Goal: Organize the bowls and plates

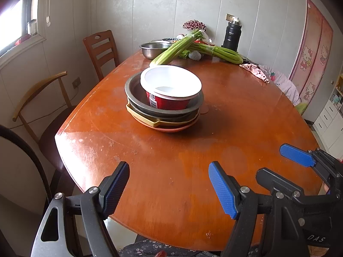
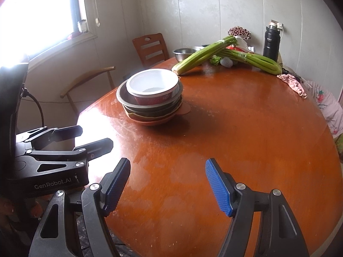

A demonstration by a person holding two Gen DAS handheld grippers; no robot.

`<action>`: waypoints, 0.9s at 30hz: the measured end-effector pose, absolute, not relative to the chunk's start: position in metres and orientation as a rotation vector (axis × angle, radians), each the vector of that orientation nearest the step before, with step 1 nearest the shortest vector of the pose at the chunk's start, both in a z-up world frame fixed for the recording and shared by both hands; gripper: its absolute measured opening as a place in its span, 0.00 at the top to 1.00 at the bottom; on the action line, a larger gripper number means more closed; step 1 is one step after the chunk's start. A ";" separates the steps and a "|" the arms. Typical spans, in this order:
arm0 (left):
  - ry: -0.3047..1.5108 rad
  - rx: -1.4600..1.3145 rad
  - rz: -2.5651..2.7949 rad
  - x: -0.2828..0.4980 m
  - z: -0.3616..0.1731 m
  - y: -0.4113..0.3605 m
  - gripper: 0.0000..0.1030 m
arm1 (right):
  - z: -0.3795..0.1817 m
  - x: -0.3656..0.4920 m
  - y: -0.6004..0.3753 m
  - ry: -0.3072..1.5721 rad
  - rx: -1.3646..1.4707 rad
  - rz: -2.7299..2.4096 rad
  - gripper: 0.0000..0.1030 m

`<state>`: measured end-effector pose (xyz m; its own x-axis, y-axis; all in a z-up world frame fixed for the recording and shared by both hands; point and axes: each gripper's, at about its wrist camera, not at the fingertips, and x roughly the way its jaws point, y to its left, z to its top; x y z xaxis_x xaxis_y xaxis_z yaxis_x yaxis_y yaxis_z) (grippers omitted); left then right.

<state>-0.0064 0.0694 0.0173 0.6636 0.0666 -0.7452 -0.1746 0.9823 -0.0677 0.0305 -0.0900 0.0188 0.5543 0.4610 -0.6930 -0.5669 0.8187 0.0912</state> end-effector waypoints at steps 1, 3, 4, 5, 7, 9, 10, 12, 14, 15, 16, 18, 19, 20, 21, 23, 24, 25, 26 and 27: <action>0.835 -0.139 0.137 -0.006 0.017 0.070 0.26 | 0.019 0.031 -0.091 0.773 -0.148 0.607 0.28; 0.836 -0.139 0.137 -0.006 0.017 0.069 0.26 | 0.020 0.031 -0.091 0.770 -0.147 0.608 0.28; 0.836 -0.139 0.138 -0.007 0.017 0.070 0.26 | 0.020 0.032 -0.091 0.771 -0.147 0.607 0.28; 0.836 -0.138 0.137 -0.007 0.017 0.069 0.26 | 0.020 0.031 -0.091 0.771 -0.147 0.606 0.28; 0.837 -0.137 0.140 -0.007 0.016 0.069 0.26 | 0.020 0.031 -0.091 0.771 -0.146 0.606 0.28; 0.833 -0.133 0.138 -0.007 0.017 0.069 0.26 | 0.021 0.031 -0.091 0.766 -0.145 0.598 0.28; 0.832 -0.135 0.139 -0.008 0.017 0.069 0.26 | 0.022 0.031 -0.091 0.764 -0.144 0.598 0.28; 0.831 -0.132 0.139 -0.008 0.016 0.068 0.26 | 0.022 0.031 -0.091 0.763 -0.146 0.596 0.28; 0.836 -0.132 0.140 -0.008 0.016 0.069 0.26 | 0.021 0.030 -0.091 0.762 -0.149 0.594 0.28; 0.836 -0.132 0.140 -0.008 0.016 0.069 0.26 | 0.021 0.030 -0.091 0.763 -0.148 0.593 0.28; 0.836 -0.131 0.140 -0.008 0.016 0.069 0.26 | 0.021 0.030 -0.092 0.764 -0.148 0.590 0.28; 0.836 -0.132 0.142 -0.009 0.016 0.069 0.26 | 0.021 0.031 -0.092 0.766 -0.148 0.588 0.28; 0.835 -0.131 0.141 -0.009 0.016 0.069 0.26 | 0.021 0.031 -0.092 0.766 -0.148 0.585 0.28; 0.834 -0.129 0.142 -0.009 0.016 0.069 0.26 | 0.021 0.031 -0.092 0.765 -0.149 0.584 0.28; 0.833 -0.127 0.144 -0.009 0.016 0.069 0.26 | 0.021 0.031 -0.092 0.764 -0.151 0.584 0.28; 0.836 -0.130 0.142 -0.008 0.014 0.070 0.26 | 0.021 0.031 -0.092 0.757 -0.155 0.577 0.28; 0.837 -0.133 0.140 -0.007 0.013 0.071 0.26 | 0.022 0.031 -0.092 0.755 -0.155 0.576 0.28; 0.838 -0.134 0.139 -0.007 0.012 0.072 0.26 | 0.022 0.031 -0.092 0.756 -0.155 0.575 0.28; 0.838 -0.137 0.139 -0.006 0.012 0.073 0.26 | 0.021 0.032 -0.092 0.756 -0.156 0.573 0.28; 0.840 -0.146 0.135 -0.004 0.010 0.076 0.26 | 0.021 0.033 -0.092 0.757 -0.157 0.572 0.28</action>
<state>-0.0044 0.0756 0.0103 0.6599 0.0610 -0.7489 -0.1765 0.9814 -0.0757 0.0327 -0.0919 0.0212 0.5837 0.4328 -0.6870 -0.5428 0.8372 0.0664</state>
